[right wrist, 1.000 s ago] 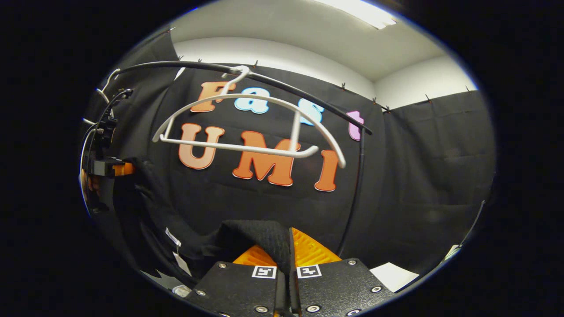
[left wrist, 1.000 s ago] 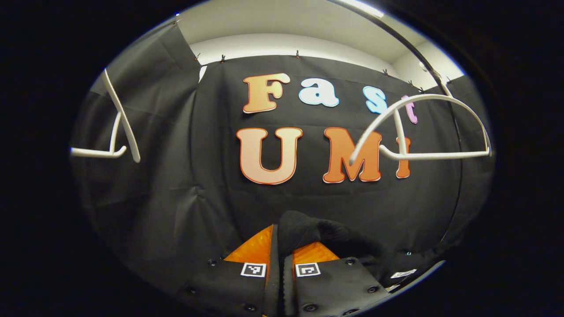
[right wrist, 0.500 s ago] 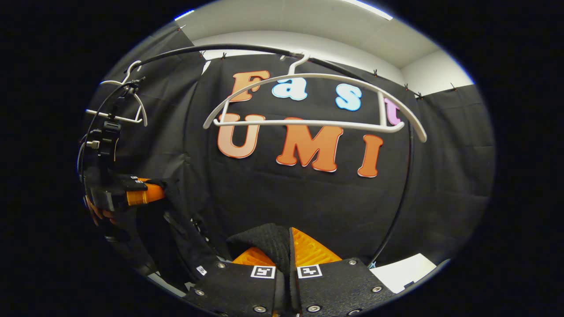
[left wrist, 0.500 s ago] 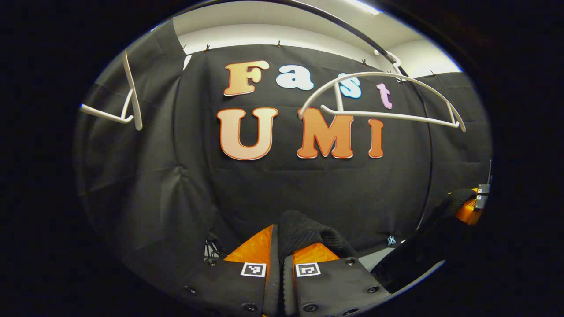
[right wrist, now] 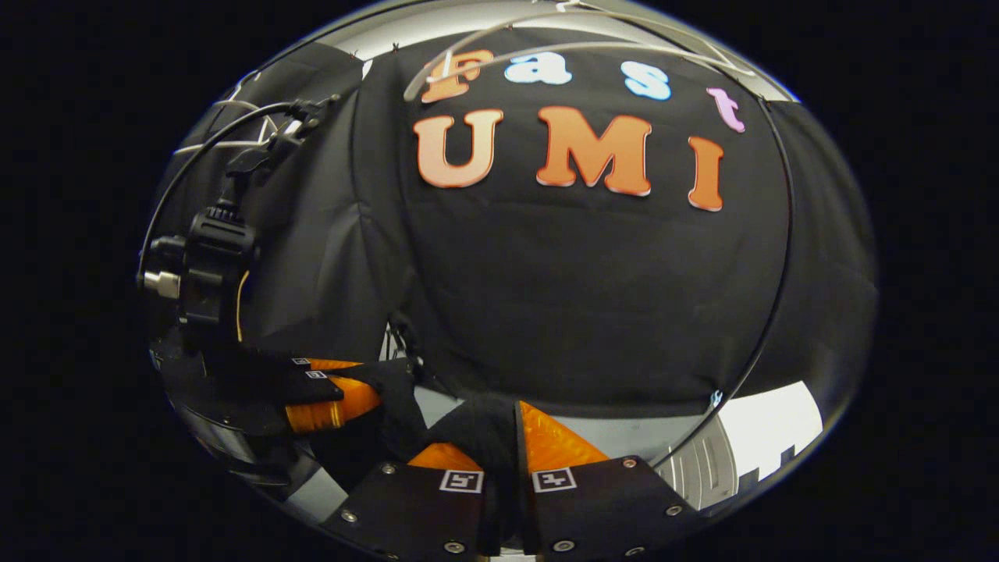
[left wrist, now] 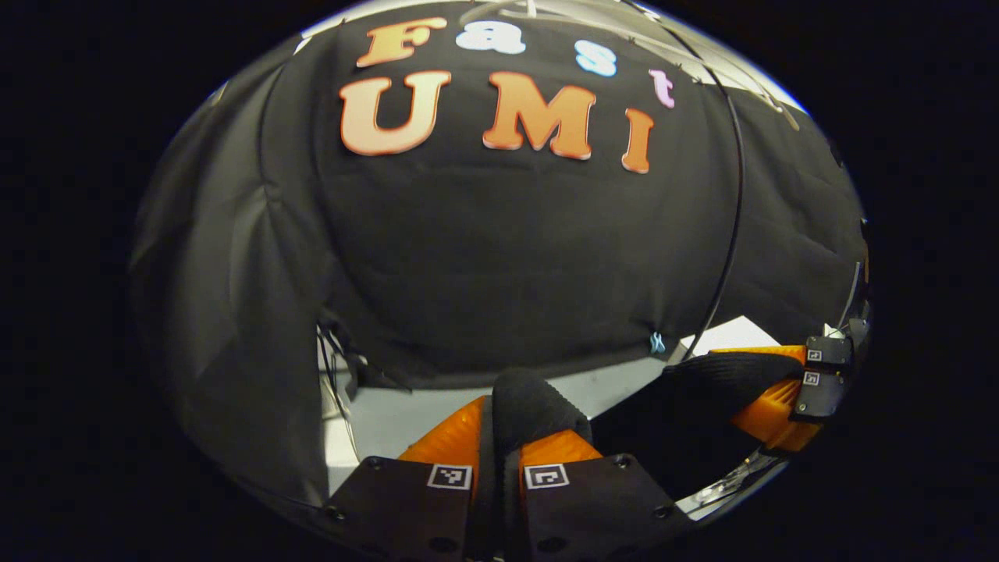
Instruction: Grasp the clothes on the hanger with both hands and then place them into the laundry hamper below.
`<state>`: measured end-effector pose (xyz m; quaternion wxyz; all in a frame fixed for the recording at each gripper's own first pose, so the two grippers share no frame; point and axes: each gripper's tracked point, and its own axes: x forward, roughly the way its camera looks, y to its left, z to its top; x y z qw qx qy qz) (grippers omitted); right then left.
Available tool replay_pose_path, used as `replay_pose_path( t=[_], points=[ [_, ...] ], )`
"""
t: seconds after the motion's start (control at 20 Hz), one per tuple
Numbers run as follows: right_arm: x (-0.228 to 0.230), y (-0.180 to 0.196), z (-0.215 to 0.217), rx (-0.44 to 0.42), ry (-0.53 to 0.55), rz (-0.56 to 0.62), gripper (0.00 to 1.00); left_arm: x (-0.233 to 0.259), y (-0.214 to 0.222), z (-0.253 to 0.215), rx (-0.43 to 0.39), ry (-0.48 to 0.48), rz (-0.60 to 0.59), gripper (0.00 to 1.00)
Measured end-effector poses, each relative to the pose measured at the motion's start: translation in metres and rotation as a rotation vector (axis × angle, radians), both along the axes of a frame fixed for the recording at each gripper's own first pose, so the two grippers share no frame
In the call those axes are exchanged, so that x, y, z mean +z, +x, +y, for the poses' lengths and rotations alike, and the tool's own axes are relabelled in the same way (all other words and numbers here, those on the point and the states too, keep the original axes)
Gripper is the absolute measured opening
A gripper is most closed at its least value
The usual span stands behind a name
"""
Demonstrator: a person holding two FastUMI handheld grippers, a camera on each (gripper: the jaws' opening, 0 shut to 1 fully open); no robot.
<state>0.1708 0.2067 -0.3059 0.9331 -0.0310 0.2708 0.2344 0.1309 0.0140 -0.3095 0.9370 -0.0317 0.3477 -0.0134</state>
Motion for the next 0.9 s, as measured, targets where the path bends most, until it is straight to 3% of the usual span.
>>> replay_pose_path(
  t=[0.25,0.4,0.6,0.65,0.7,0.75,0.8,0.9],
  points=[
    [-0.067,-0.021,0.000,-0.031,-0.037,0.173,0.12,-0.067,-0.031,-0.003,-0.022,0.039,0.157,0.11],
    [-0.102,-0.043,-0.003,-0.013,-0.100,0.235,0.14,-0.101,-0.050,-0.001,0.007,0.009,0.288,0.19],
    [-0.139,-0.067,-0.006,0.022,-0.149,0.295,0.20,-0.137,-0.079,0.005,-0.001,0.000,0.420,0.46],
    [-0.145,-0.074,-0.006,0.022,-0.140,0.314,0.15,-0.144,-0.086,0.005,-0.009,0.006,0.445,0.53],
    [-0.149,-0.081,-0.006,0.019,-0.137,0.331,0.27,-0.153,-0.095,0.006,-0.020,0.005,0.476,0.69],
    [-0.150,-0.086,-0.006,0.014,-0.141,0.345,0.37,-0.162,-0.106,0.007,-0.020,0.019,0.512,0.78],
    [-0.153,-0.091,-0.008,0.013,-0.144,0.358,0.36,-0.167,-0.113,0.011,-0.012,0.036,0.535,0.87],
    [-0.161,-0.099,-0.010,0.007,-0.134,0.395,0.52,-0.173,-0.120,0.017,0.008,0.045,0.552,1.00]
  ],
)
